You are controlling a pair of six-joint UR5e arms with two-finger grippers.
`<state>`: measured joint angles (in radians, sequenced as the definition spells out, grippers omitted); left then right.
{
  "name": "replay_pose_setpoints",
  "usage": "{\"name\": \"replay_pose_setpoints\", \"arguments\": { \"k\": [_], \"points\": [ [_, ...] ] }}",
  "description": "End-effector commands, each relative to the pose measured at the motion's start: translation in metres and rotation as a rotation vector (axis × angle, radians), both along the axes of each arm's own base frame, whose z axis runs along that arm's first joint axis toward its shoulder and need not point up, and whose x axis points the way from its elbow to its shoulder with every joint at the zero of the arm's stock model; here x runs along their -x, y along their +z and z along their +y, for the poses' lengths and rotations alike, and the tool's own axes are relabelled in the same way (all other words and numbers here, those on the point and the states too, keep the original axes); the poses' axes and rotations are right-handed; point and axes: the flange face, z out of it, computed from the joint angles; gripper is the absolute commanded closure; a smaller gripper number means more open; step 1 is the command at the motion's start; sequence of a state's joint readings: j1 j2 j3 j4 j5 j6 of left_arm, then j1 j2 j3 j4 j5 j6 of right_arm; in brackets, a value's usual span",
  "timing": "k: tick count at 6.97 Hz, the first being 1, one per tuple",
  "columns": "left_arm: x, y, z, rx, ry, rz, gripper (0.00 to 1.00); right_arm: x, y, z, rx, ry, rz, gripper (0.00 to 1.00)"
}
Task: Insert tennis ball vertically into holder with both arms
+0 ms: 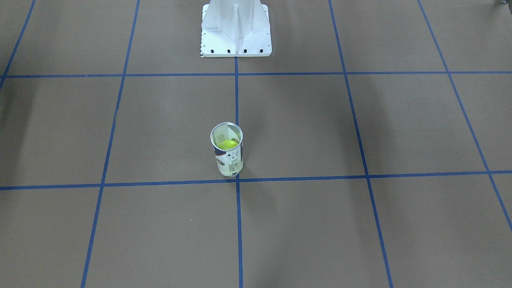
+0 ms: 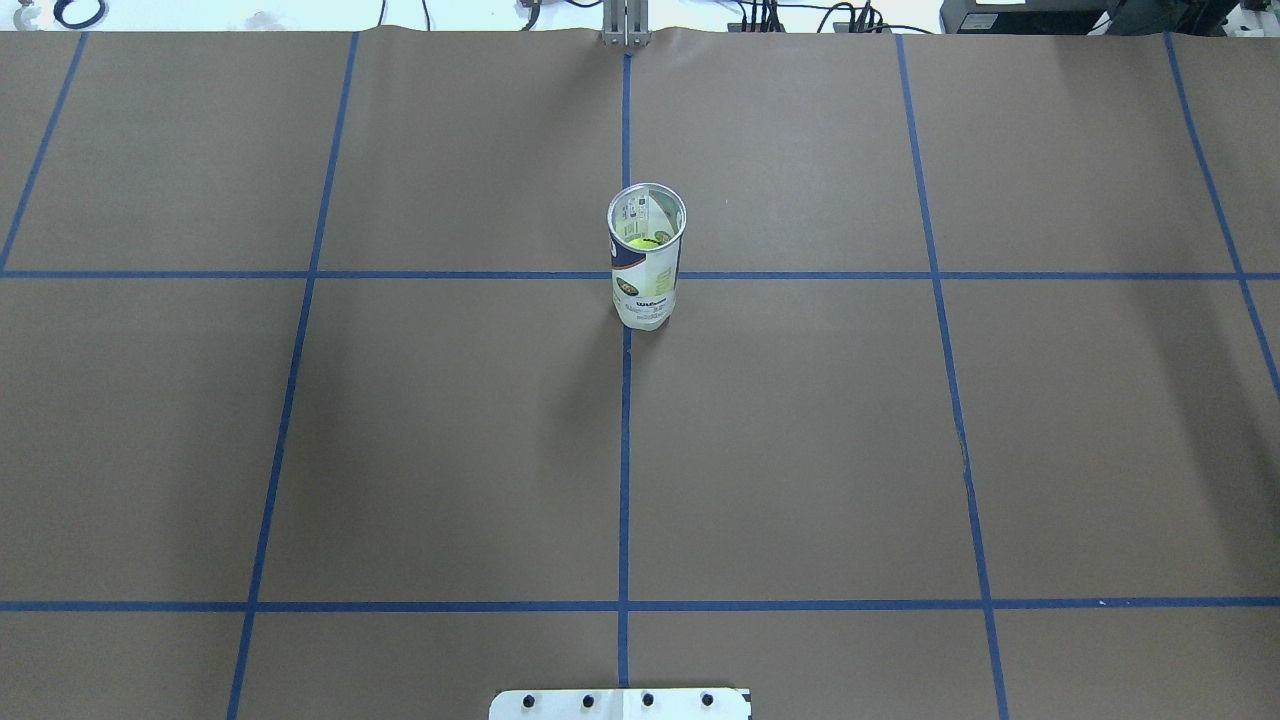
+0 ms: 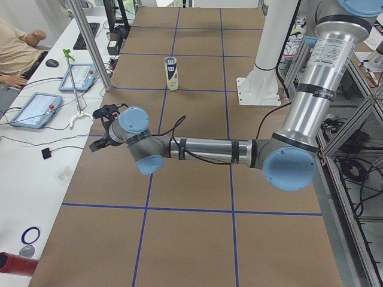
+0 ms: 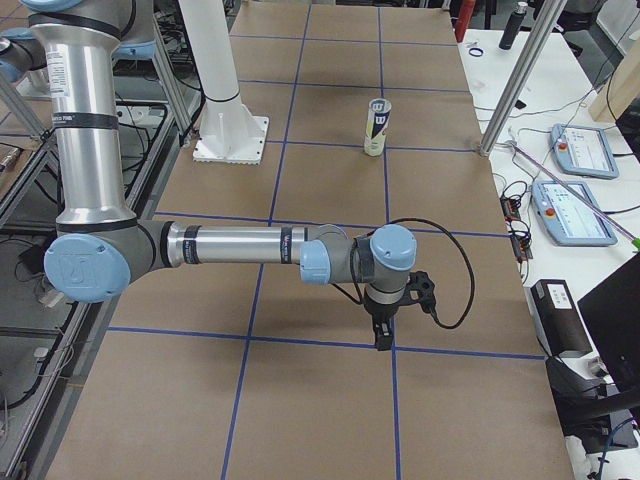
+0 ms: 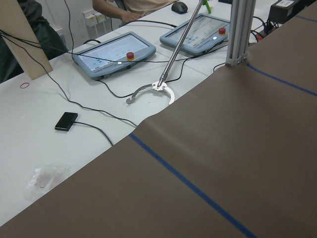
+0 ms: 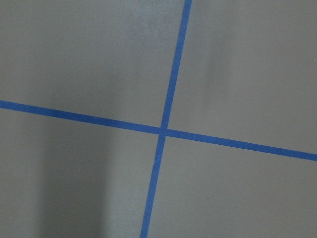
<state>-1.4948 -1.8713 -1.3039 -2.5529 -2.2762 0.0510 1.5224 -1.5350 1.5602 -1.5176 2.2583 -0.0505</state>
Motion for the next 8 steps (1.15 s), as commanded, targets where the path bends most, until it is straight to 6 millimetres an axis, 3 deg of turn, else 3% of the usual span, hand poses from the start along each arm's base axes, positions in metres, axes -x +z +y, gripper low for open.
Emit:
{"name": "replay_pose_setpoints", "arguments": {
  "k": [1,2,3,5,6,7,8],
  "points": [
    [0.018,0.003,-0.002,0.239,0.026,-0.068,0.01,-0.002,0.003,0.004,0.003,0.003,-0.004,0.00],
    [0.019,0.009,-0.001,0.482,0.021,-0.092,0.01,-0.002,0.005,0.006,0.009,0.003,-0.004,0.00],
    [0.029,0.010,0.007,0.548,-0.032,-0.158,0.01,-0.002,0.007,0.008,0.013,0.005,-0.004,0.00],
    [0.039,0.037,0.056,0.838,-0.028,-0.168,0.01,-0.002,0.008,0.008,0.017,0.007,-0.005,0.00],
    [0.039,0.045,0.067,0.964,-0.021,-0.173,0.01,-0.002,0.007,0.009,0.017,0.007,-0.010,0.00],
    [0.041,0.056,0.082,1.010,-0.014,-0.181,0.00,0.001,0.007,0.010,0.022,0.004,-0.040,0.00],
    [0.041,0.085,0.090,0.954,-0.033,-0.192,0.01,0.002,0.007,0.012,0.024,0.003,-0.055,0.00]
  ]
}}
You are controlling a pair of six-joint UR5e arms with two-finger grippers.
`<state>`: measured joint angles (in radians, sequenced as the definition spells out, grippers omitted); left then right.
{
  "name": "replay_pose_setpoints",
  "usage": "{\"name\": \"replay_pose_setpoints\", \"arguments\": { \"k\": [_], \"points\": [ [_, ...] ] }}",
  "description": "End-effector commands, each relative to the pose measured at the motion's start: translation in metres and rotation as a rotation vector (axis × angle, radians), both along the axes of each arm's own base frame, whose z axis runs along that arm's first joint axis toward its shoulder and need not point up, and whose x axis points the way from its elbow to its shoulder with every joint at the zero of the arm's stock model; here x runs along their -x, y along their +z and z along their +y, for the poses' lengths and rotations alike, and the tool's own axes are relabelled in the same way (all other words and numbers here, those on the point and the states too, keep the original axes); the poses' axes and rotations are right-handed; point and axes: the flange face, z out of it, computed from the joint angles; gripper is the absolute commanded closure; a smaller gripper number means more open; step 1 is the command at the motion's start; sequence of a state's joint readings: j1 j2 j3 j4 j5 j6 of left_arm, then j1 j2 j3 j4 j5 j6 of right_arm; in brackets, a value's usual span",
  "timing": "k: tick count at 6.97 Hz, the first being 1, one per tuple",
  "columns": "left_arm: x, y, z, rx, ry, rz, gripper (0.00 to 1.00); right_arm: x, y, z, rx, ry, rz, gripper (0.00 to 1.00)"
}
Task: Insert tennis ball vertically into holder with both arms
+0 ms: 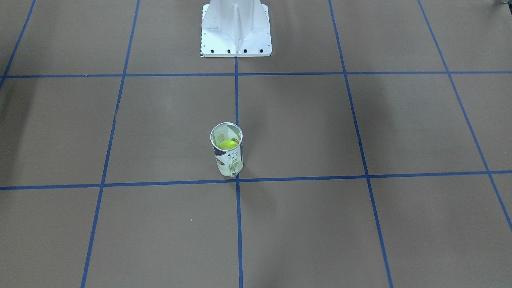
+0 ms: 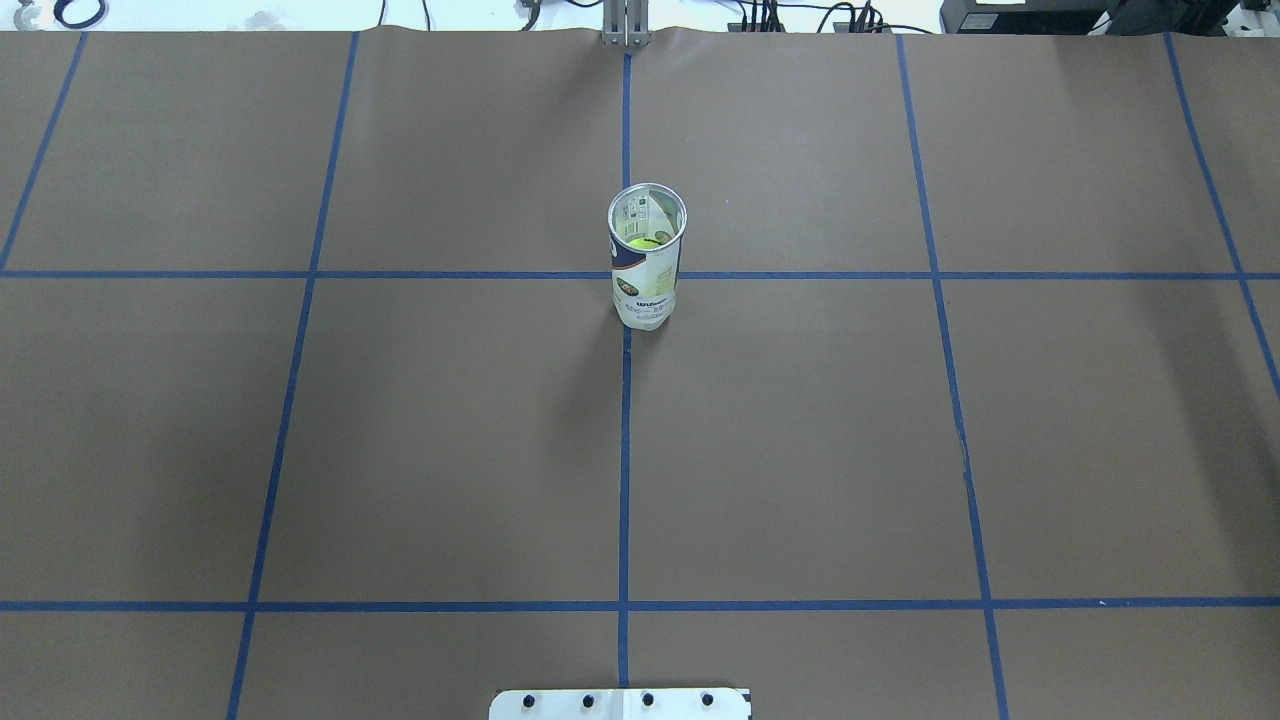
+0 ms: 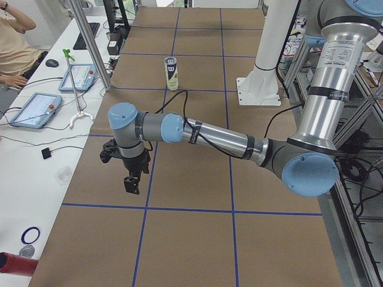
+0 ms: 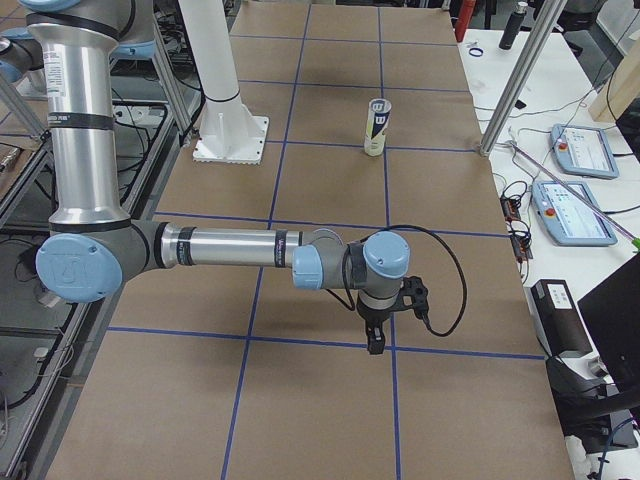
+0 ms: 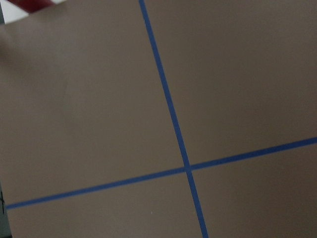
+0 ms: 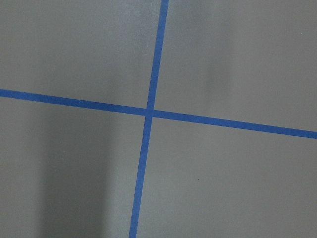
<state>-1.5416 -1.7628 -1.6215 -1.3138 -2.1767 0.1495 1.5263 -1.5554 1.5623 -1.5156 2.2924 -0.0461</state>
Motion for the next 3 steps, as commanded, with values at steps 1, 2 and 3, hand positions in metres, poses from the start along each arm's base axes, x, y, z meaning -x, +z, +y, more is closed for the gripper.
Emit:
{"name": "replay_pose_setpoints", "arguments": {
  "k": [1,2,3],
  "points": [
    [0.002,0.040,0.017,-0.013,-0.017,-0.012,0.01,0.002,0.001,0.003,0.008,-0.003,-0.022,0.00],
    [0.002,0.054,0.028,-0.011,-0.013,-0.007,0.00,0.002,0.001,0.003,0.013,0.000,-0.020,0.00],
    [0.003,0.068,0.047,-0.024,-0.031,0.069,0.01,0.002,0.001,0.004,0.016,0.000,-0.020,0.00]
  ]
}}
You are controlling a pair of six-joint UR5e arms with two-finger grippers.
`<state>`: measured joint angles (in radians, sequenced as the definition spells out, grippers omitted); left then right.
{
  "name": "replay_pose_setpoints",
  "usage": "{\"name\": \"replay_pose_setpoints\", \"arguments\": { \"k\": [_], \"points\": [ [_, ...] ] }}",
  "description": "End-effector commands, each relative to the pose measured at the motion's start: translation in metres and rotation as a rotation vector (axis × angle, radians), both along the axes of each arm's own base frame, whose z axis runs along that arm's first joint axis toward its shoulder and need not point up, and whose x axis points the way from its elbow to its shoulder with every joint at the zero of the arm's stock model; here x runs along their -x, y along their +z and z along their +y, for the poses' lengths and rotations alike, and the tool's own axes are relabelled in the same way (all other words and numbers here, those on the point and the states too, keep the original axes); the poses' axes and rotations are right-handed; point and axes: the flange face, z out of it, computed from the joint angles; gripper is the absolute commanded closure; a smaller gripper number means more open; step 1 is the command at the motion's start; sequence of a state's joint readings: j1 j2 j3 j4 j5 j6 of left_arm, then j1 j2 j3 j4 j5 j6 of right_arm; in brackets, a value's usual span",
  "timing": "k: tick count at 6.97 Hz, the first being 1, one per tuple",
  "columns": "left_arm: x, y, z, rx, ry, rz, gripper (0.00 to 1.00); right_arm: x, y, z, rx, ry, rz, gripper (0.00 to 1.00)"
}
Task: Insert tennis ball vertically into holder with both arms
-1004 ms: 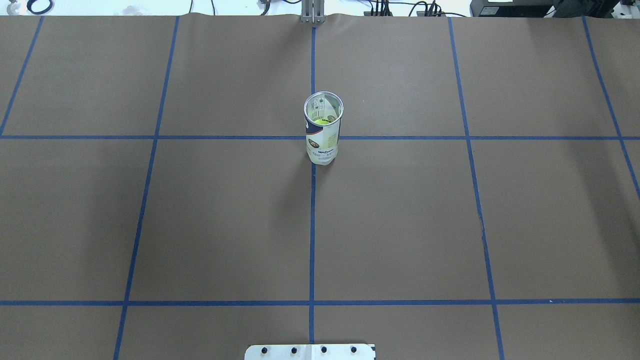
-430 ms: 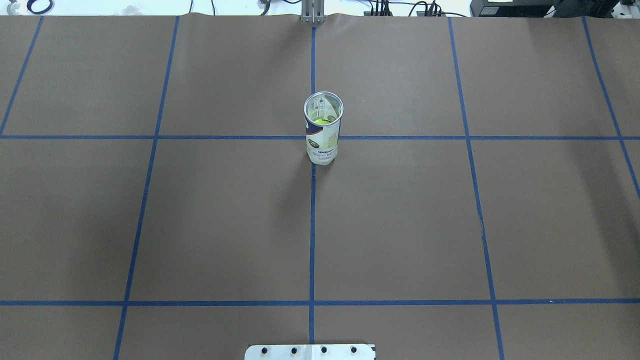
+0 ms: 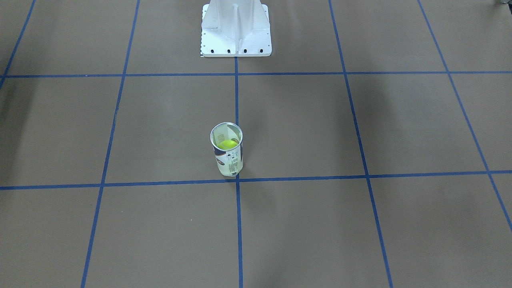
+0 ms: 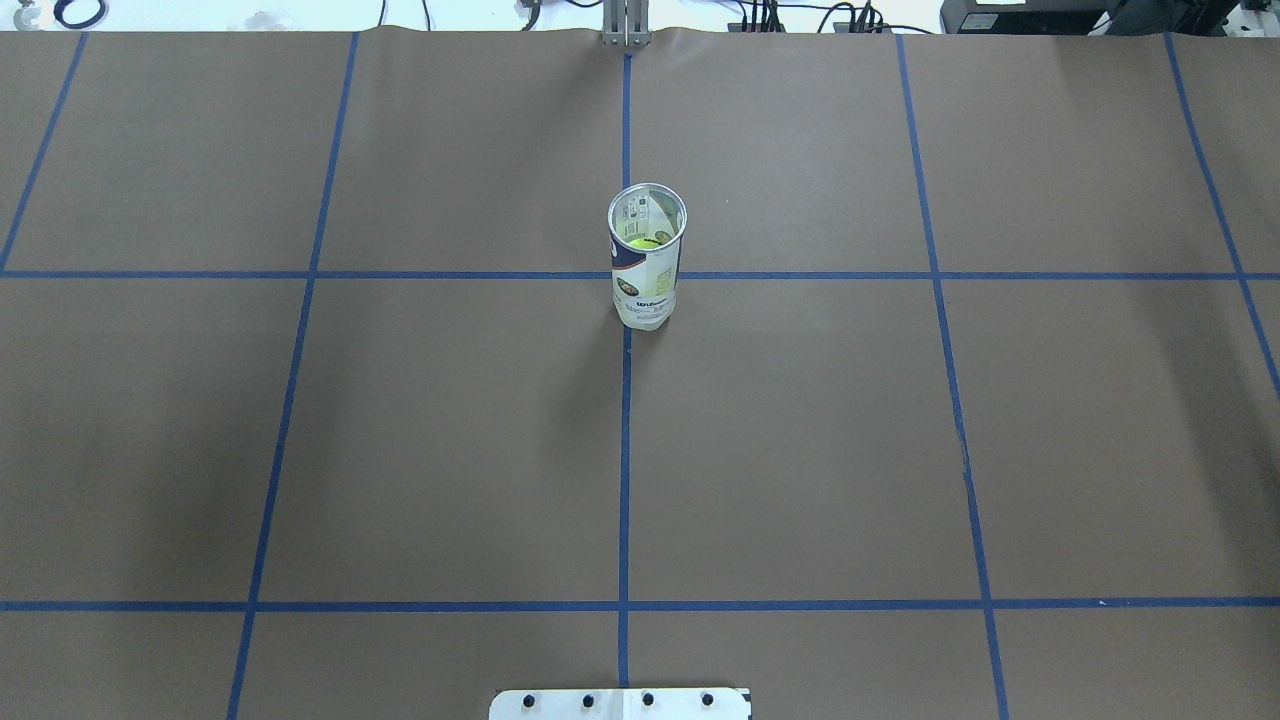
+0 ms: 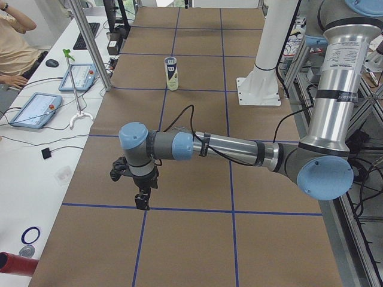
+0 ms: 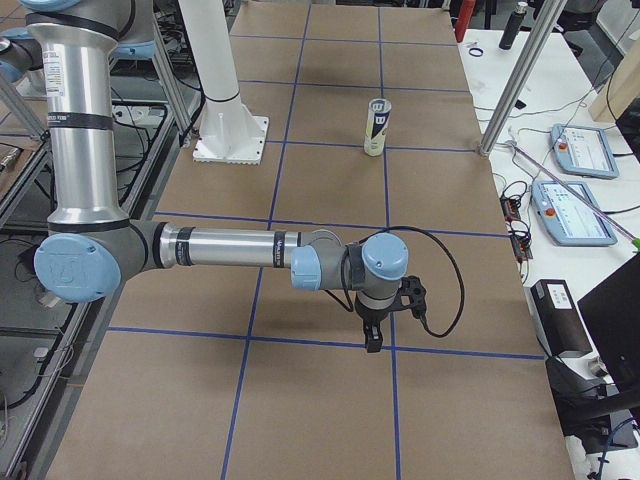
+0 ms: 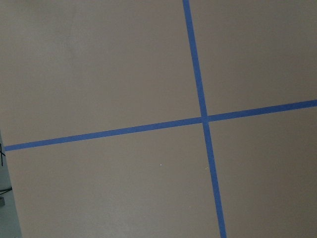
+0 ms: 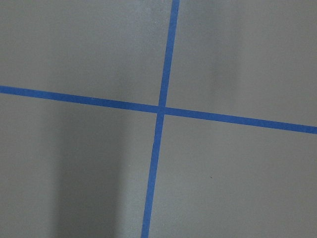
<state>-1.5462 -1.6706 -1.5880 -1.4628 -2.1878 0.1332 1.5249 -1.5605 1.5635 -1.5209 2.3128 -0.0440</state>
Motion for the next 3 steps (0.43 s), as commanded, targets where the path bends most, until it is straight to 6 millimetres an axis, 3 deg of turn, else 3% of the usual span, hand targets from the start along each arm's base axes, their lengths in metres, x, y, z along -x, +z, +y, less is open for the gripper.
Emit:
{"name": "replay_pose_setpoints", "arguments": {
  "k": [1,3],
  "points": [
    [0.0109,0.0149,0.0236,-0.010,-0.045,0.128,0.01,0.0001,-0.0004,0.0000,0.005,0.003,0.000,0.00],
    [0.0140,0.0100,0.0227,-0.033,-0.043,0.142,0.01,0.0001,0.0004,0.0001,0.007,0.003,0.000,0.00]
  ]
}}
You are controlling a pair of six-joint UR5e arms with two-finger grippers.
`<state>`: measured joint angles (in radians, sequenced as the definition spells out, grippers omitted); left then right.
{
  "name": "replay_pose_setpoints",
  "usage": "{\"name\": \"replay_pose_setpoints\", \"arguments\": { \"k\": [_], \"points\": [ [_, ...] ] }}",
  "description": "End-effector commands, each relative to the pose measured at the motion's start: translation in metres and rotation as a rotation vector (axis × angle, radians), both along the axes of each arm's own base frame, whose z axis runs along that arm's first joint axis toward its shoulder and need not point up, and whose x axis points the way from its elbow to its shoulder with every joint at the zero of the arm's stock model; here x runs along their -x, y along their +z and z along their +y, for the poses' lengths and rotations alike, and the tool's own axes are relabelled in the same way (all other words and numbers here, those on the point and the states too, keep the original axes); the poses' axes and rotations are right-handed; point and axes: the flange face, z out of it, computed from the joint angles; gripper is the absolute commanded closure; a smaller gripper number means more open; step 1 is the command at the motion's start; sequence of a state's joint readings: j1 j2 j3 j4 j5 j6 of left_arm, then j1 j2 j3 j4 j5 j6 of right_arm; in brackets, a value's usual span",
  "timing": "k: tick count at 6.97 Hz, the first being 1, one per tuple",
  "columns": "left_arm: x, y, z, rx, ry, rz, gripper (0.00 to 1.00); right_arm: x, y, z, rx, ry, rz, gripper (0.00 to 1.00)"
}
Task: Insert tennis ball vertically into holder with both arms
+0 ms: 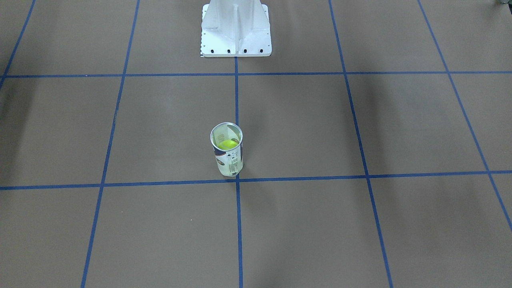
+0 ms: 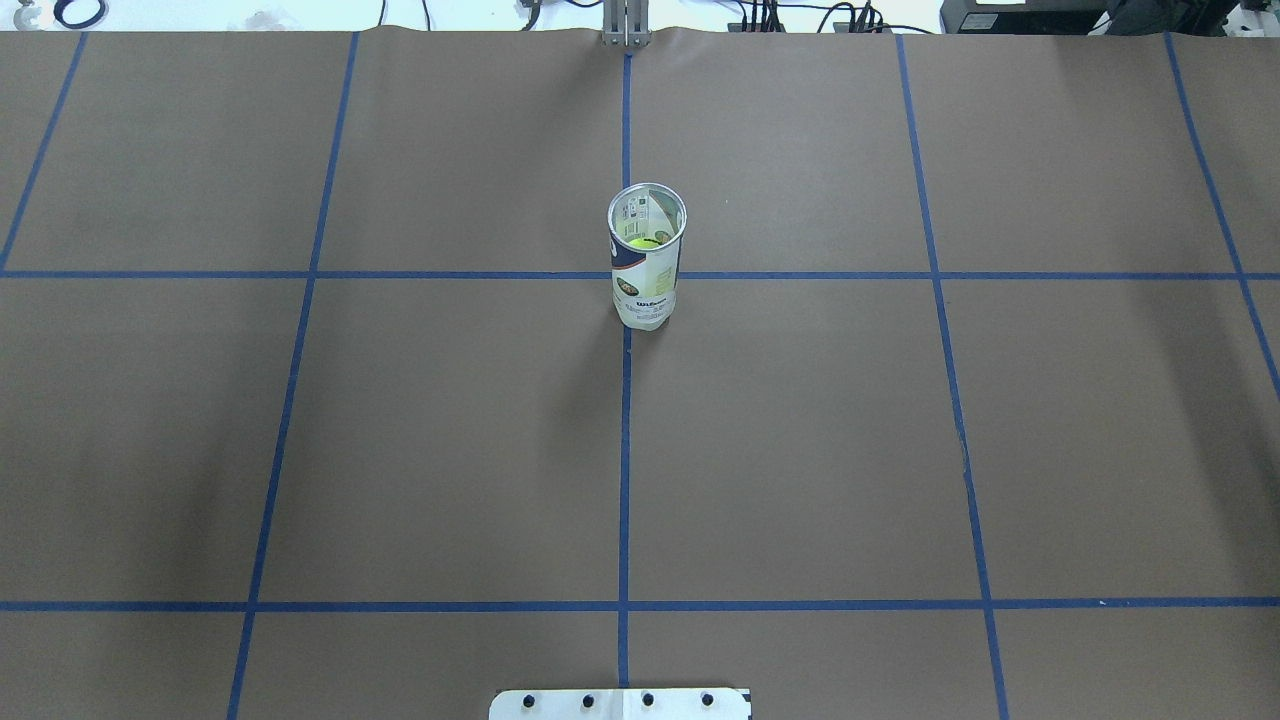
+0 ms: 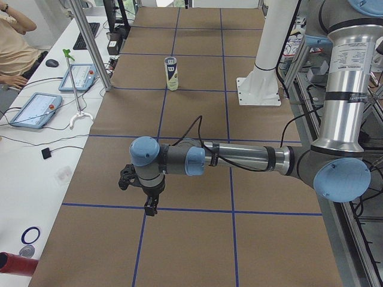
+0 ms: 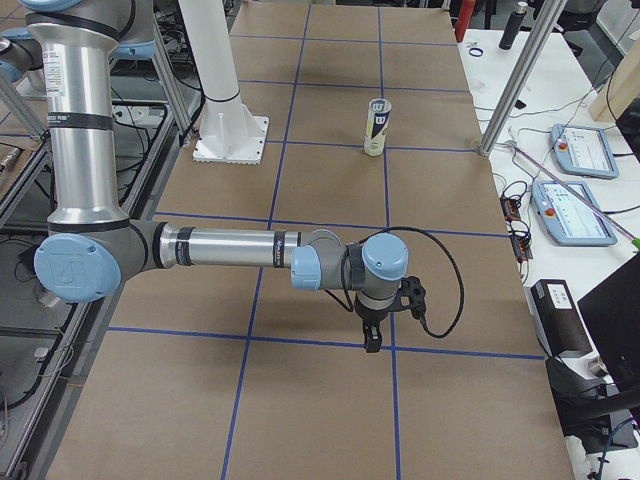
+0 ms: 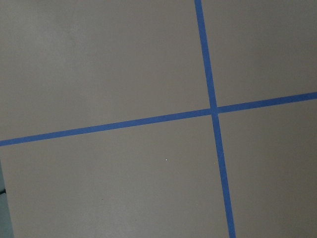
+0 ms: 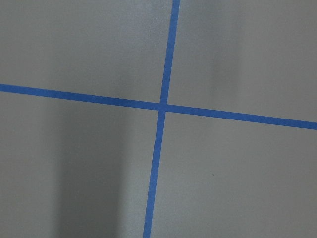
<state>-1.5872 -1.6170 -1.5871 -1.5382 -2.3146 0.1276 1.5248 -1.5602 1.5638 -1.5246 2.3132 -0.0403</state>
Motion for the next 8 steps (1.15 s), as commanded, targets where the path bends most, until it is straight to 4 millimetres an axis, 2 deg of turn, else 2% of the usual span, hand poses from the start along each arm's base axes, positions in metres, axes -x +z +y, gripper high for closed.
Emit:
{"name": "replay_pose_setpoints", "arguments": {
  "k": [1,3,8],
  "points": [
    [0.0033,0.0039,0.0023,-0.005,-0.003,0.011,0.01,0.0000,-0.0002,-0.0003,-0.003,0.001,0.000,0.00],
    [0.0023,0.0007,0.0013,-0.013,0.000,0.014,0.01,0.0000,0.0017,0.0004,0.001,0.004,0.000,0.00],
    [0.0027,0.0089,0.0061,0.006,-0.002,0.008,0.00,-0.0003,0.0085,0.0030,0.010,0.002,0.013,0.00]
  ]
}}
